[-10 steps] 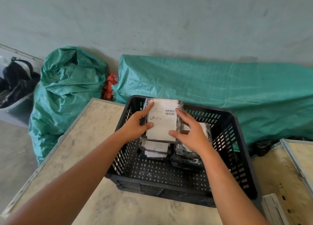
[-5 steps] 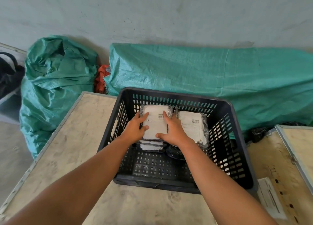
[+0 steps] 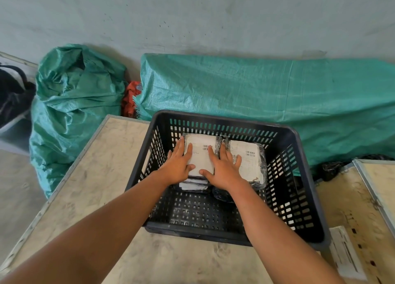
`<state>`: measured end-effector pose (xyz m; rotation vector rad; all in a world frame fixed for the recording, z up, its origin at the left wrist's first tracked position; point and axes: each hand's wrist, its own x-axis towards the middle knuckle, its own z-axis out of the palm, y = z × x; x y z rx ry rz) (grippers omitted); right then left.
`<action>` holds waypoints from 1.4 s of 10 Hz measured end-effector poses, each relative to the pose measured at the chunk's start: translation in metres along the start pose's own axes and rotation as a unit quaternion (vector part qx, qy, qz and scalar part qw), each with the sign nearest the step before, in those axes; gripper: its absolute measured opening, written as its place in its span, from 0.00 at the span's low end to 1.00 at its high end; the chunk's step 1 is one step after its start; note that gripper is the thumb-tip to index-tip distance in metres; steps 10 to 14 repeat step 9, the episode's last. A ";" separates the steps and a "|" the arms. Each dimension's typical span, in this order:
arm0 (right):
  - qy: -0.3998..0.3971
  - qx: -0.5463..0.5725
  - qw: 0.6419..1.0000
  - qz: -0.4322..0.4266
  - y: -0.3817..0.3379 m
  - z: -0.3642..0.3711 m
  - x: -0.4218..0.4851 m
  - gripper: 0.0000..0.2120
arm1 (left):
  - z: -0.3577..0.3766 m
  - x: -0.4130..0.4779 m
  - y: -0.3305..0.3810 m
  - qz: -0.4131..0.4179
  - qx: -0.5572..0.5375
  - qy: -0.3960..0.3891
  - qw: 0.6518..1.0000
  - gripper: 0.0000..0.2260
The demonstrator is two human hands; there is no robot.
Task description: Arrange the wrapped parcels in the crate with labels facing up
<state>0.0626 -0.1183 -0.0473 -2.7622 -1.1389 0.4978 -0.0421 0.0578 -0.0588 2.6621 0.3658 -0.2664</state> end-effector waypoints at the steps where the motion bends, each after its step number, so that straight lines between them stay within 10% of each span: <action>1: 0.013 -0.054 0.998 0.003 0.004 -0.001 0.000 0.46 | 0.001 0.000 0.004 0.006 0.015 0.004 1.000 0.37; 14: 0.007 0.219 0.976 0.019 0.031 -0.031 -0.035 0.30 | -0.036 -0.042 0.051 -0.051 -0.099 0.045 0.993 0.37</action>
